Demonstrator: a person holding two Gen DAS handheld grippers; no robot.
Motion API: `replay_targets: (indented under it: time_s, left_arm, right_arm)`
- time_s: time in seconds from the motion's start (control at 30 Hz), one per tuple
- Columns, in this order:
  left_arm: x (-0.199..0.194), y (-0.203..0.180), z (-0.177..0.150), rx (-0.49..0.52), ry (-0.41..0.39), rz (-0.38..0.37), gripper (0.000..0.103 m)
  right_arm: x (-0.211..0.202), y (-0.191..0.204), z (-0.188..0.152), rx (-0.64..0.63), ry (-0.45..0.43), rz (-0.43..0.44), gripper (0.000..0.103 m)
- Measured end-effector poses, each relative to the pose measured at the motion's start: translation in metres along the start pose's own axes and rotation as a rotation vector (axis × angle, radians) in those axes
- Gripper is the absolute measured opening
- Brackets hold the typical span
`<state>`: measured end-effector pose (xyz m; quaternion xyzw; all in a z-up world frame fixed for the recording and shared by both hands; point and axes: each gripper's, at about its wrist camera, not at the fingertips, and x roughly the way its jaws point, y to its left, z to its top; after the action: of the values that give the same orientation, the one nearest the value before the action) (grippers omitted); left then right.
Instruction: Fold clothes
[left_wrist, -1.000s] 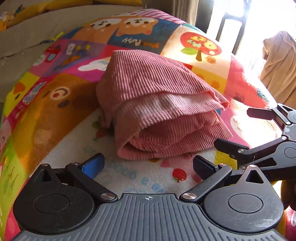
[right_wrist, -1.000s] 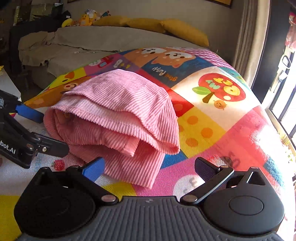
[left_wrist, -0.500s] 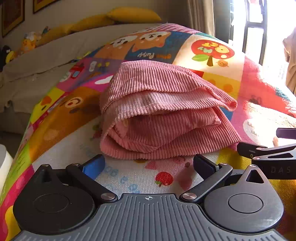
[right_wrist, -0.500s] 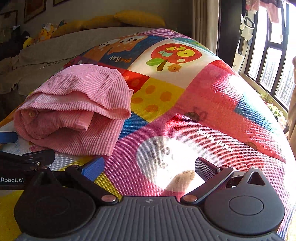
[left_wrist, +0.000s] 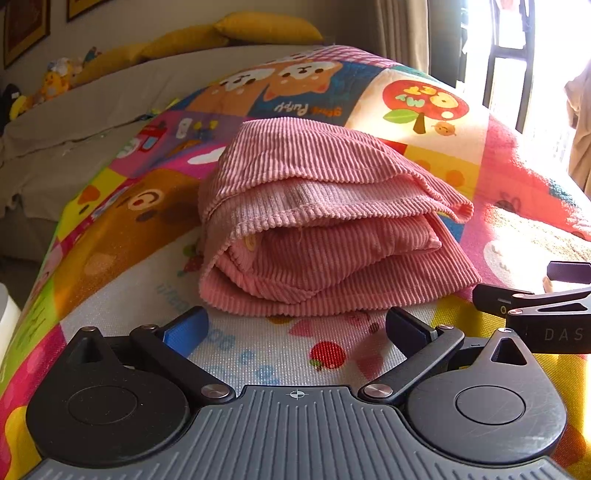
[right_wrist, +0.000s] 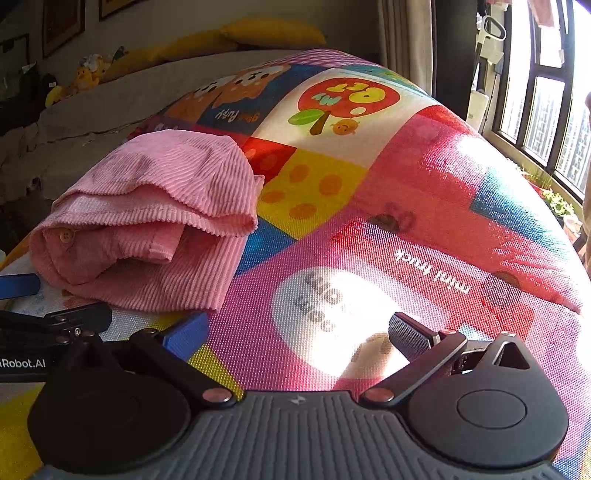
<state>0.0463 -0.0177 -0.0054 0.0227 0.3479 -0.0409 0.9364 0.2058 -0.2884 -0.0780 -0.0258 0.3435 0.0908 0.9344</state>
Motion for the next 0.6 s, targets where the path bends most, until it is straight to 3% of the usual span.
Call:
replay_targets:
  time_s: [0.6]
  left_arm:
    - [0.0022,0.0004,0.0007,0.003,-0.002,0.001,0.103]
  right_arm:
    - [0.0022,0.0016,0.0014,-0.002,-0.001,-0.002,0.103]
